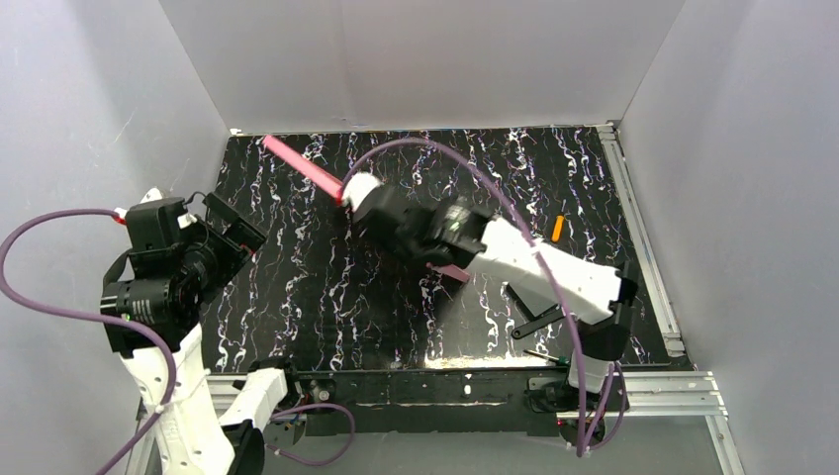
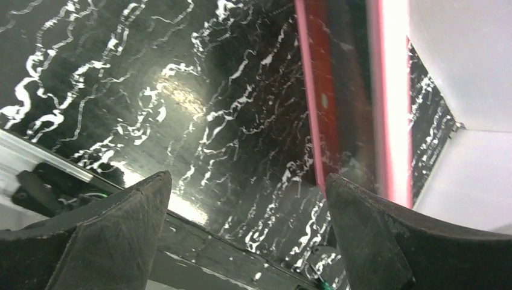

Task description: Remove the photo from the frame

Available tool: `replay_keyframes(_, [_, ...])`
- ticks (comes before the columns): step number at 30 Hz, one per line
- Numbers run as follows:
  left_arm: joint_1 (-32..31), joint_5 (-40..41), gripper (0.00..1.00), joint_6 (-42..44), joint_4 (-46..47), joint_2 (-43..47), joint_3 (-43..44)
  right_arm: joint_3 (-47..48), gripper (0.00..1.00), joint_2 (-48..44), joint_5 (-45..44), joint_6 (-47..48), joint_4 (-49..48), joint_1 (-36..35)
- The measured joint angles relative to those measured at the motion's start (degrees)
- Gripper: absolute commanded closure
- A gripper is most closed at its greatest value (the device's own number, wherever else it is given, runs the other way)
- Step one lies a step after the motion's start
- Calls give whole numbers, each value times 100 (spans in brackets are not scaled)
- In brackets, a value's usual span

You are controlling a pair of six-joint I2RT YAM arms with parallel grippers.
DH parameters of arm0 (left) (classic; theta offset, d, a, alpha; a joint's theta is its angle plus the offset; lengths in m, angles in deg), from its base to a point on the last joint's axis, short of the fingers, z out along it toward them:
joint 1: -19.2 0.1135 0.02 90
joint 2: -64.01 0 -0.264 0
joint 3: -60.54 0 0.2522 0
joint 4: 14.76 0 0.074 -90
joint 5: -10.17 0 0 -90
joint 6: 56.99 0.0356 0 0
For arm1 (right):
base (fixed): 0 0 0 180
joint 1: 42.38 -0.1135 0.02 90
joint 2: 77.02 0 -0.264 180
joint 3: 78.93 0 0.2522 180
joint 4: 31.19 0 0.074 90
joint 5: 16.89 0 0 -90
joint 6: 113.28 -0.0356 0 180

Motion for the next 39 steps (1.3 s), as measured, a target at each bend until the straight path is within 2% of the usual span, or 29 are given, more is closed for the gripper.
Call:
replay_keyframes(5, [0,264,0,144,-166,144,-98,-33,99,-588,1252,-358,-15,1147])
replay_keyframes(10, [0,81,0,140,-94,140,-756,-201,99,-835,2306,-815,-127,2240])
replay_keyframes(15, [0,-525,0,72,170,131,-1537,-1241,99,-1416,3254,-1012,-949,3272])
replay_keyframes(18, [0,-1217,0,-74,568,107,-2374,-2103,99,-1829,3836,-1233,-1602,3888])
replay_keyframes(22, [-39,-2131,0,-332,1191,-236,-3386,-3161,99,-2253,4492,-1582,-2297,4616])
replay_keyframes(25, [-181,-2490,0,-483,1606,-533,-3884,-3930,99,-2409,4951,-1840,-2944,5104])
replay_keyframes(32, [-621,-2756,0,-612,2033,-529,-4037,-5746,99,-2035,6030,-1980,-4527,6317])
replay_keyframes(39, [-973,-2752,0,-623,2212,-525,-4194,-6030,99,-1338,6457,-1670,-5084,6824])
